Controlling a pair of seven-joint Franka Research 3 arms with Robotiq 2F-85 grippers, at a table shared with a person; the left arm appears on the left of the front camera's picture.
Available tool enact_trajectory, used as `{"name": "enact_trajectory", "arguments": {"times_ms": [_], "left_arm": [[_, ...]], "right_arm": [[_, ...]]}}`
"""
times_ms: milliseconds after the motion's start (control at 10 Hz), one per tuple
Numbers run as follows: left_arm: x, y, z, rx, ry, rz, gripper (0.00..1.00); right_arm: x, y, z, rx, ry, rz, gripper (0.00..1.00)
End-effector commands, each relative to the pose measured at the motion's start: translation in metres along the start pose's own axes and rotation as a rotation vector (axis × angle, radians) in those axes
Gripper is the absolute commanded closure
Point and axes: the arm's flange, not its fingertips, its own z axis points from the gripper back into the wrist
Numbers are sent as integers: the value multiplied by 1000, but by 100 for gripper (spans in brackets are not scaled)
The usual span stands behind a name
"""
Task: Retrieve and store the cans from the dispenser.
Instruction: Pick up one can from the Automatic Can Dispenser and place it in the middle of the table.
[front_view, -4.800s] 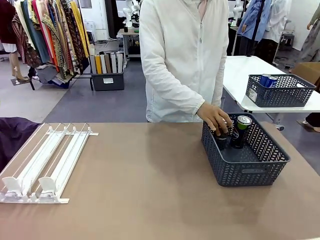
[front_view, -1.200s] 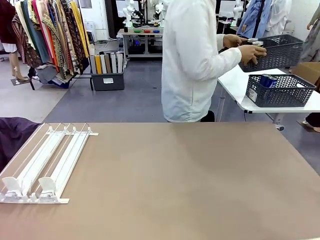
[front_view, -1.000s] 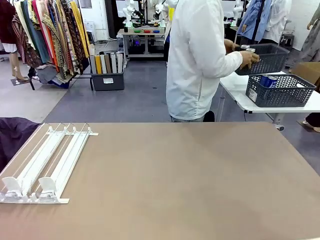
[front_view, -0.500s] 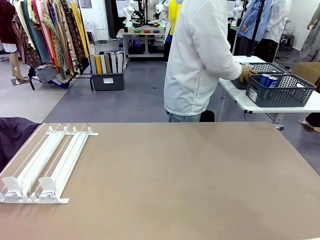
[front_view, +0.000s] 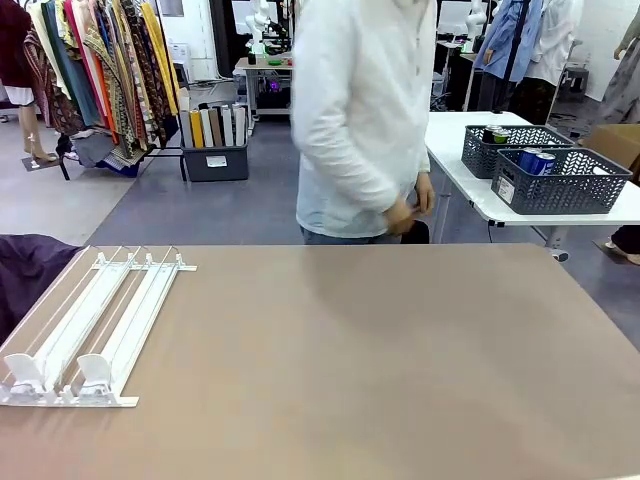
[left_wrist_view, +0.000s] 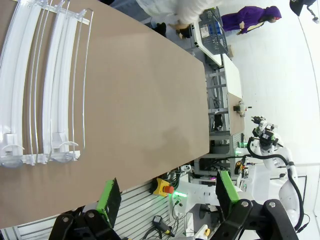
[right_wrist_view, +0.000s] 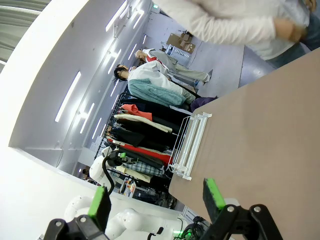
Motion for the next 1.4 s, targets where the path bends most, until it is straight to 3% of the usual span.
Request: {"name": "enact_trajectory", "arguments": {"times_ms": [0,1300], "left_arm": [[1,0,-2,-16,-6,-17,0],[1,0,-2,-16,-6,-17,0]], "right_arm": [[4,4,-3,21,-20,8,0],[4,4,-3,21,-20,8,0]]}}
